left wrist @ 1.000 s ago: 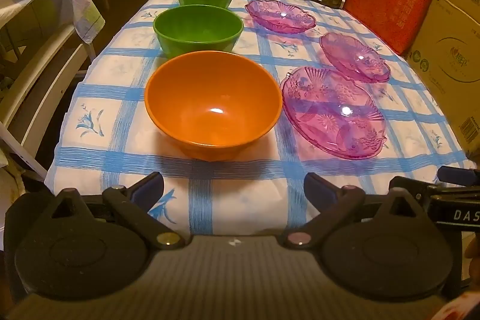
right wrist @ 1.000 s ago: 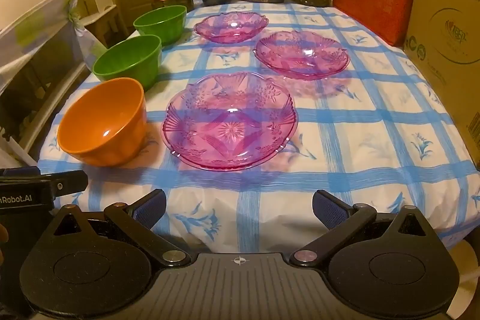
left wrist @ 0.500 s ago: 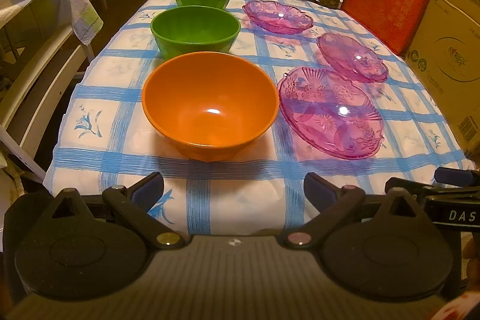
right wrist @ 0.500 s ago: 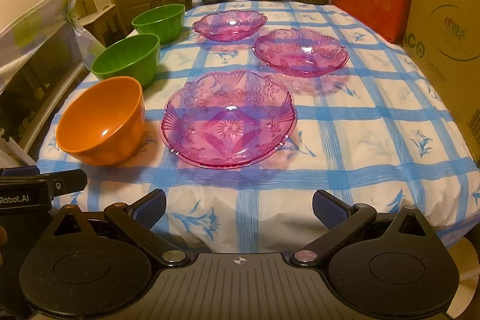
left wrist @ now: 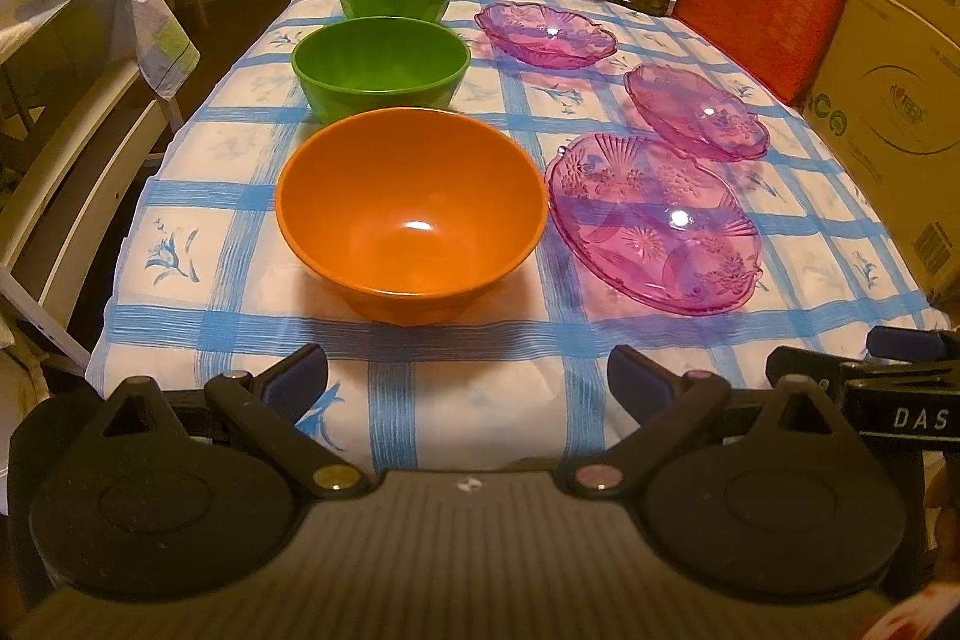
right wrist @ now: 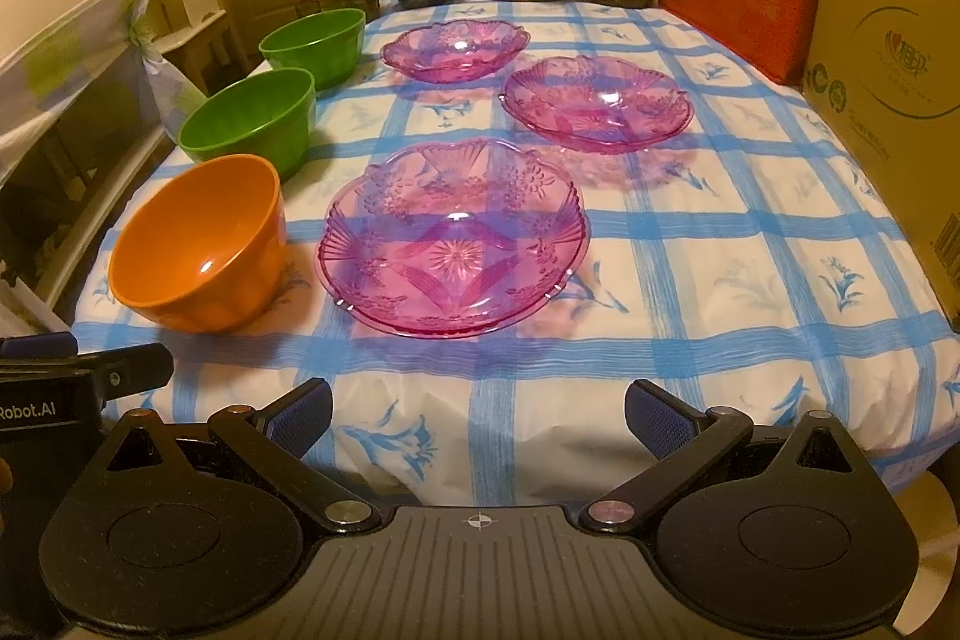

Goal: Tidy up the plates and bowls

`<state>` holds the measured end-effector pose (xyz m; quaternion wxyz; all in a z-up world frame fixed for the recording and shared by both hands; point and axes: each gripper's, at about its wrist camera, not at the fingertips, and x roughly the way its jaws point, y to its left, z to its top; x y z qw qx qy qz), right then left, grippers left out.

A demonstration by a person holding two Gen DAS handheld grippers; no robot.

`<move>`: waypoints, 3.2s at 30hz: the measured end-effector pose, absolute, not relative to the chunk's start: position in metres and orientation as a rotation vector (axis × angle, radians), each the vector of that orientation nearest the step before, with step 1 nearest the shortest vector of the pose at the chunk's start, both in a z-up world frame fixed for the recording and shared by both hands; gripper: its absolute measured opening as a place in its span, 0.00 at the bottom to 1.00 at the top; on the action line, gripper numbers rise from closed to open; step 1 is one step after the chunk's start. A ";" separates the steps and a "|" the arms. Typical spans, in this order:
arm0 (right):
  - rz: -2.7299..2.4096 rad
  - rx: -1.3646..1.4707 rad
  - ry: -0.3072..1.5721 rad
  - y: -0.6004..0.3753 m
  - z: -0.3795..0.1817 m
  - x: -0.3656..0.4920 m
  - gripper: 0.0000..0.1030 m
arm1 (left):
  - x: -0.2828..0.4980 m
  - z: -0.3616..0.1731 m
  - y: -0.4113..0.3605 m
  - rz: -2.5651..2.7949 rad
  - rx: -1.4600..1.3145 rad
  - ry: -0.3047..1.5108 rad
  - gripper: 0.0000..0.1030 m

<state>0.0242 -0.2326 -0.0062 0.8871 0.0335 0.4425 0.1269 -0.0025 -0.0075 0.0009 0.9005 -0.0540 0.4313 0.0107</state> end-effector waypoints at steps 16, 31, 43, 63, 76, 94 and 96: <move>0.261 0.071 0.916 -0.232 -0.003 0.024 1.00 | -0.002 0.001 -0.008 0.021 -0.113 0.892 0.96; 0.262 0.073 0.915 -0.233 -0.003 0.024 1.00 | -0.003 0.001 -0.009 0.021 -0.113 0.891 0.96; 0.259 0.075 0.917 -0.234 -0.002 0.025 1.00 | -0.002 0.002 -0.012 0.017 -0.110 0.891 0.96; 0.201 0.206 0.918 -0.266 -0.012 0.039 1.00 | 0.024 -0.003 -0.008 -0.045 -0.211 0.938 0.96; 0.176 0.255 0.900 -0.297 -0.018 0.069 0.98 | 0.057 -0.020 -0.039 -0.130 -0.322 0.949 0.85; 0.253 0.306 0.957 -0.302 -0.049 0.131 0.45 | 0.099 -0.055 -0.071 -0.079 -0.357 0.983 0.45; 0.264 0.308 0.970 -0.300 -0.053 0.135 0.38 | 0.101 -0.059 -0.071 -0.068 -0.361 0.987 0.40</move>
